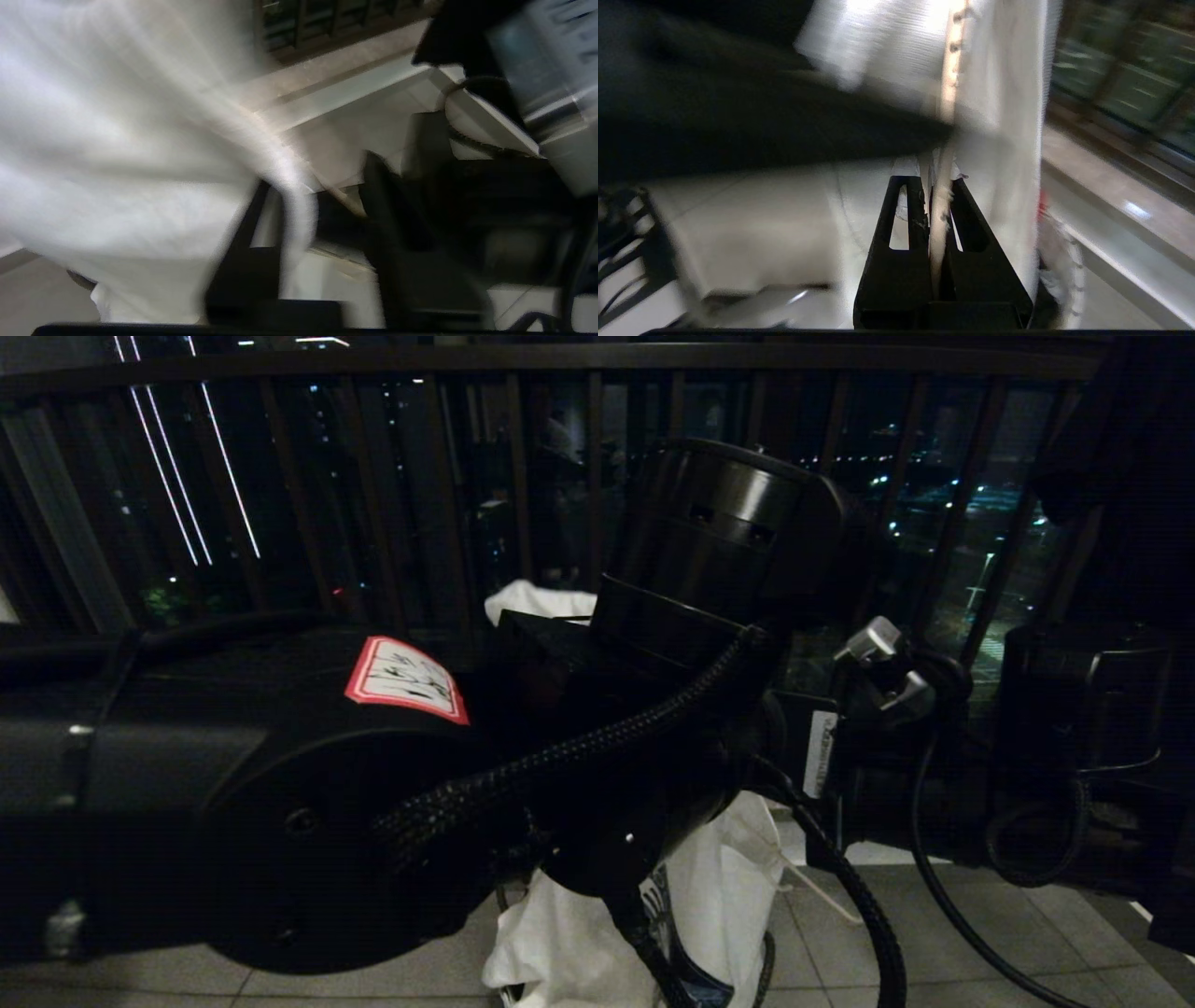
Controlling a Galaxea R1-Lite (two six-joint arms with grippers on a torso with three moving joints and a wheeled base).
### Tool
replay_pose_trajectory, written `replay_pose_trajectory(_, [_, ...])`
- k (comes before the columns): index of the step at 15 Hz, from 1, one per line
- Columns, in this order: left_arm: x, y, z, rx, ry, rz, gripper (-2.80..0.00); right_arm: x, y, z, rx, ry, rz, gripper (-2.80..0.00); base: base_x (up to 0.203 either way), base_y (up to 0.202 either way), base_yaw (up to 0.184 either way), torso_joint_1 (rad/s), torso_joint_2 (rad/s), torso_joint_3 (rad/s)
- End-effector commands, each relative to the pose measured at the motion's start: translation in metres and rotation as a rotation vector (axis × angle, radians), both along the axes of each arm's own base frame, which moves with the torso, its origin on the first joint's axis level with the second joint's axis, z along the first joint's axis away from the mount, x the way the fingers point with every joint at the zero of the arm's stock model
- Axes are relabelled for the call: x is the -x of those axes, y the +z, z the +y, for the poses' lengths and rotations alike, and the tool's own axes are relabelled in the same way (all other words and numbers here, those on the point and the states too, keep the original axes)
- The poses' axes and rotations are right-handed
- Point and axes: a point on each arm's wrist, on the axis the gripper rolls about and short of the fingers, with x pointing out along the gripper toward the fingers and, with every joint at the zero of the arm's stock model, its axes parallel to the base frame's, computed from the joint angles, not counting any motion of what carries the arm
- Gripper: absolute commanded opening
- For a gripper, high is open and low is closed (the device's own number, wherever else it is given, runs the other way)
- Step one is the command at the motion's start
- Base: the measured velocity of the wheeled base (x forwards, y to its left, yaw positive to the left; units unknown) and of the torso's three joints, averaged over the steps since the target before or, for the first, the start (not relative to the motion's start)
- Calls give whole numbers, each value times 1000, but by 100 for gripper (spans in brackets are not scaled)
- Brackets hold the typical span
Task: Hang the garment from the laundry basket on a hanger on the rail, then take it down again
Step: Hang the clothes on the clothes rack
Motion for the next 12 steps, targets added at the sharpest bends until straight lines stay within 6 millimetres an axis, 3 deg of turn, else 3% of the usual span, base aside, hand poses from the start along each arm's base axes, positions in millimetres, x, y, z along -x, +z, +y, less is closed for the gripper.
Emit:
replay_pose_trajectory(1, [1,0,3,-7,9,1,0,0,1,-1,-2,-3,-3,-280,0,0,0,0,0,0])
replay_pose_trajectory(5, [4,4,20,-8,25,-5,0,0,1,-1,-3,-3,-4,-280,0,0,0,0,0,0])
replay_pose_trajectory(9, [15,11,50,-5,36,-15,0,1,2,-1,-6,-4,-10,-280,0,0,0,0,0,0])
replay_pose_trajectory(12, [5,5,70,-31,102,-6,0,0,4,-1,-17,-6,-28,-280,0,0,0,0,0,0])
